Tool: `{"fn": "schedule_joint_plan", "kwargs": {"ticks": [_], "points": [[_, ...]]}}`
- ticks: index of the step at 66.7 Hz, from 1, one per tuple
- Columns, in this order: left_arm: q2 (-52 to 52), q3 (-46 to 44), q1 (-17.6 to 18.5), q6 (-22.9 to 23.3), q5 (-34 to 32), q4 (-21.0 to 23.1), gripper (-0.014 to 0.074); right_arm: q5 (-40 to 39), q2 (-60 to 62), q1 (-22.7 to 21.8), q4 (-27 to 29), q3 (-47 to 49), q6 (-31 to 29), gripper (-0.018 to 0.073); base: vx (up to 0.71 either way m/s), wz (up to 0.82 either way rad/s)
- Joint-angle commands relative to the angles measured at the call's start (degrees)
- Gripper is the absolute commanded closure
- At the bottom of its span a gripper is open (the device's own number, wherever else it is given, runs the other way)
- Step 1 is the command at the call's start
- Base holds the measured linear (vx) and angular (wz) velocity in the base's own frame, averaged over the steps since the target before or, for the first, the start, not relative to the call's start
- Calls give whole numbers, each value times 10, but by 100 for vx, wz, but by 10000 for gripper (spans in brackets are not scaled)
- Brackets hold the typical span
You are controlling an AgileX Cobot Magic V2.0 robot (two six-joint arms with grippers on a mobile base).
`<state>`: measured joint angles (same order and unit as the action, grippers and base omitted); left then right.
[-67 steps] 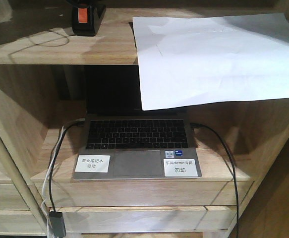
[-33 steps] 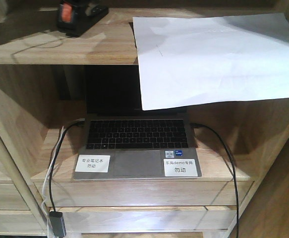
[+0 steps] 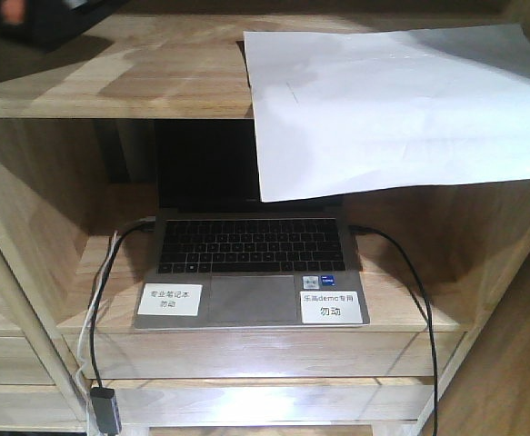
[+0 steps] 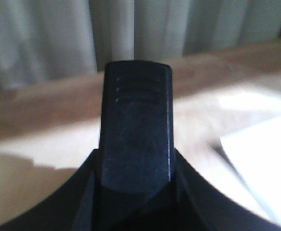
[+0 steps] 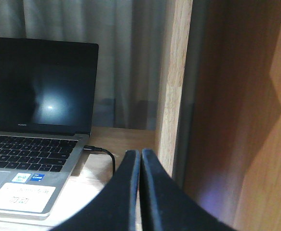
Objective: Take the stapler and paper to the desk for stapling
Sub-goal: 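Grasp the black stapler with the left gripper and lift it off, then reach the right gripper toward the white paper sheet's edge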
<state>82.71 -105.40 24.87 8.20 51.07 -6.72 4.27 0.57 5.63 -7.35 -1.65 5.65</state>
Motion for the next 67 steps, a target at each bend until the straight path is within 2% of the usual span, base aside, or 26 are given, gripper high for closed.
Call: {"fn": "schedule_joint_plan", "kwargs": {"ticks": [1, 12, 43, 57, 67], "points": [[-89, 55, 1, -1, -100, -2, 604, -40, 6, -1, -3, -13, -1, 568, 0, 0], [-215, 199, 1, -1, -128, 2, 604, -40, 6, -1, -3, -13, -1, 568, 0, 0], [-548, 557, 1, -1, -149, 26, 603, -40, 6, -1, -3, -13, -1, 568, 0, 0], [-660, 673, 1, -1, -150, 26, 603, -40, 6, -1, -3, -13, -1, 568, 0, 0], [-713, 721, 1, -1, -146, 25, 603, -40, 6, -1, -3, -13, -1, 568, 0, 0]]}}
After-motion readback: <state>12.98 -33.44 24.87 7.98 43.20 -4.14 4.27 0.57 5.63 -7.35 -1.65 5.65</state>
